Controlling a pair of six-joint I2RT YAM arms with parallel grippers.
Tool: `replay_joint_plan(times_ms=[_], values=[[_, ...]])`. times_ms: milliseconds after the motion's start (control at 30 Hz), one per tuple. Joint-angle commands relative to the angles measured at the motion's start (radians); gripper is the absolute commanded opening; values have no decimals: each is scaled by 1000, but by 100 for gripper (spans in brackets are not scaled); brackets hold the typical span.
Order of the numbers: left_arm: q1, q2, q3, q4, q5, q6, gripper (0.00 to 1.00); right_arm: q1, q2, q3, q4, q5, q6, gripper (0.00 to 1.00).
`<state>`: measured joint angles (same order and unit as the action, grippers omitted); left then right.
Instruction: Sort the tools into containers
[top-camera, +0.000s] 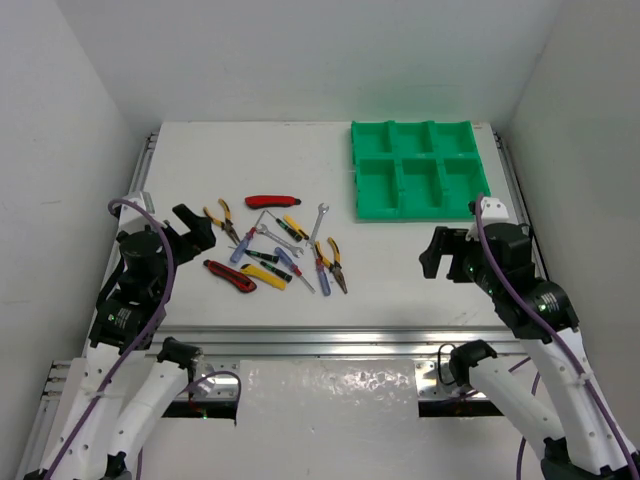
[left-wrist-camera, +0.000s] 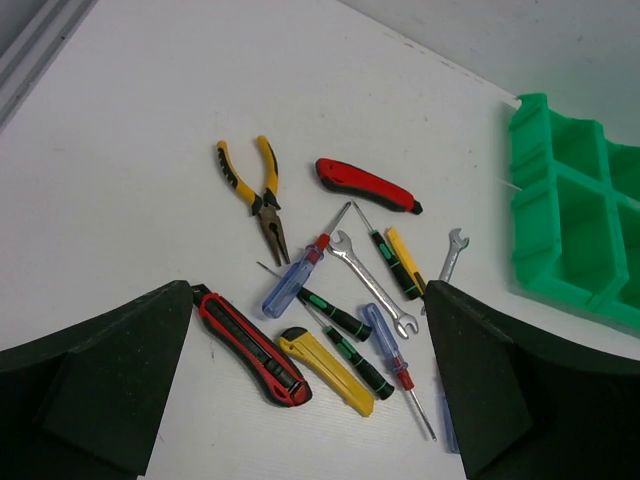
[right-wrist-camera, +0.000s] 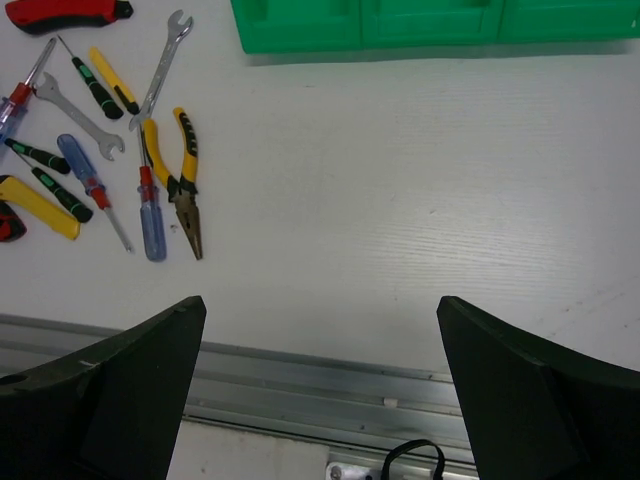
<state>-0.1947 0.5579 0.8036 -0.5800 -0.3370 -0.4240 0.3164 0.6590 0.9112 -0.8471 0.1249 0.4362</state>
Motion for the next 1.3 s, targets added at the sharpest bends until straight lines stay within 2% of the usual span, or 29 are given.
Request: replay_joint_plan(times_ms=[0, 133, 267, 300, 367, 400, 567, 633, 667, 833, 1000, 1033, 1100, 1200, 1267], values=[[6, -1, 8, 45, 16, 11, 100, 0, -1, -6, 72, -46, -8, 99], [5, 5, 9, 54, 52, 21, 100, -2, -38, -84, 232, -220, 21, 99], [8, 11, 6, 55, 58, 25, 100, -2, 127, -66, 307, -379, 78, 99], [8, 11, 6, 57, 55, 25, 100, 12, 222, -63, 325, -390, 103, 99], [14, 16, 6, 55, 55, 25, 100, 65, 359, -32, 370, -319, 131, 99], [15, 20, 6, 55, 53, 25, 100, 160, 407, -9, 373, -273, 133, 99], [20, 36, 6, 57, 64, 27, 100, 418, 701, 173, 361, -53, 168, 99], [21, 43, 5, 58, 72, 28, 100, 467, 854, 231, 347, 18, 174, 94], [20, 46, 6, 58, 72, 28, 100, 508, 902, 286, 339, 41, 176, 87], [21, 53, 5, 58, 76, 28, 100, 559, 1192, 454, 272, 125, 208, 71], [23, 51, 3, 62, 88, 31, 100, 561, 1288, 471, 284, 124, 216, 57], [23, 51, 3, 65, 93, 31, 100, 559, 1307, 468, 290, 113, 214, 48], [23, 53, 3, 65, 93, 33, 100, 561, 1326, 463, 292, 108, 220, 44], [23, 48, 5, 65, 96, 33, 100, 561, 1349, 437, 302, 94, 231, 44], [23, 43, 2, 65, 96, 33, 100, 561, 1352, 402, 327, 79, 242, 36]])
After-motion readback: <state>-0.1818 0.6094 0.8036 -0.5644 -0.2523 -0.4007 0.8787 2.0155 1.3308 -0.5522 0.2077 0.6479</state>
